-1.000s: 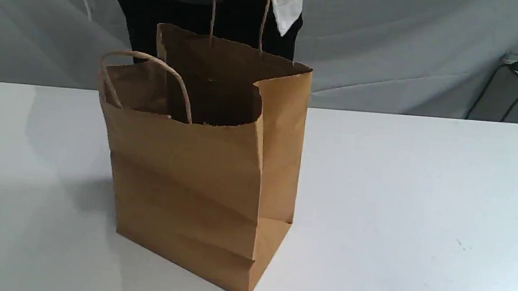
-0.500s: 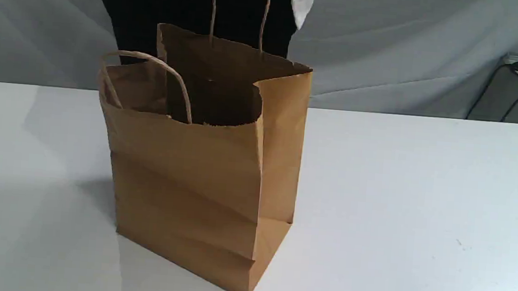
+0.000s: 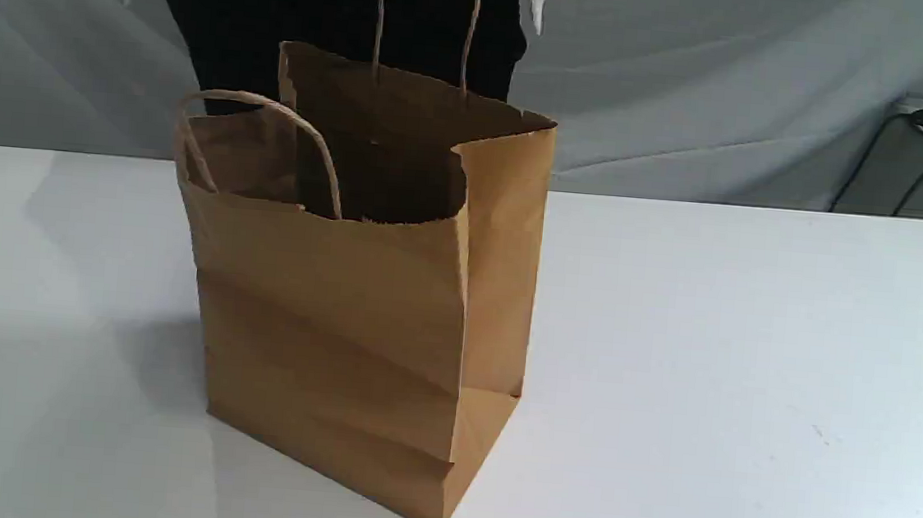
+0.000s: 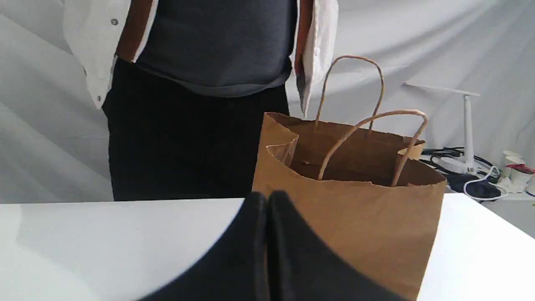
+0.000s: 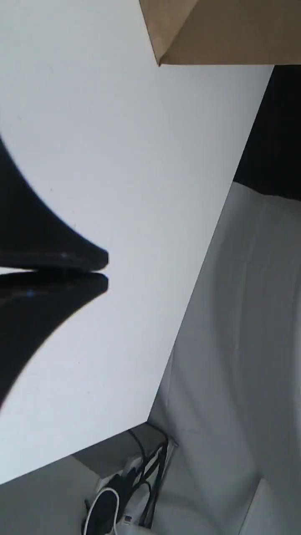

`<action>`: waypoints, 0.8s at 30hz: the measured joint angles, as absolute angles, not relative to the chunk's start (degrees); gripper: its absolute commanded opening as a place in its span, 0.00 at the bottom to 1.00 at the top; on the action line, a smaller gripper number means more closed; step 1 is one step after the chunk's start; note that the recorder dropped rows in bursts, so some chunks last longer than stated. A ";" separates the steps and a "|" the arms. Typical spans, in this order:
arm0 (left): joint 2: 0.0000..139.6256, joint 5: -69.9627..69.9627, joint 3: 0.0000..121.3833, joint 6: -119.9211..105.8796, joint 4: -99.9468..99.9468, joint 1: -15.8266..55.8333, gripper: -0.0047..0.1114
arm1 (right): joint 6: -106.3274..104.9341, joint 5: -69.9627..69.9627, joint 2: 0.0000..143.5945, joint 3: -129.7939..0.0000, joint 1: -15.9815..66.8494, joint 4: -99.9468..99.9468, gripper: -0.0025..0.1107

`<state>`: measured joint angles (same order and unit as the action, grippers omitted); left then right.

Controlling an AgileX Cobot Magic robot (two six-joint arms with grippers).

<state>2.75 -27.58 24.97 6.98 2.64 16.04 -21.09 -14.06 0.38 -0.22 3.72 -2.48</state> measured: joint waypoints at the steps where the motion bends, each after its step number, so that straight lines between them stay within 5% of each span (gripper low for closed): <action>1: 2.75 -27.58 24.97 6.98 2.64 16.04 0.04 | -21.09 -14.06 0.38 -0.22 3.72 -2.48 0.02; 24: 2.75 -25.76 24.73 6.86 1.35 15.48 0.04 | -21.09 -14.29 0.38 -0.22 3.72 -2.60 0.02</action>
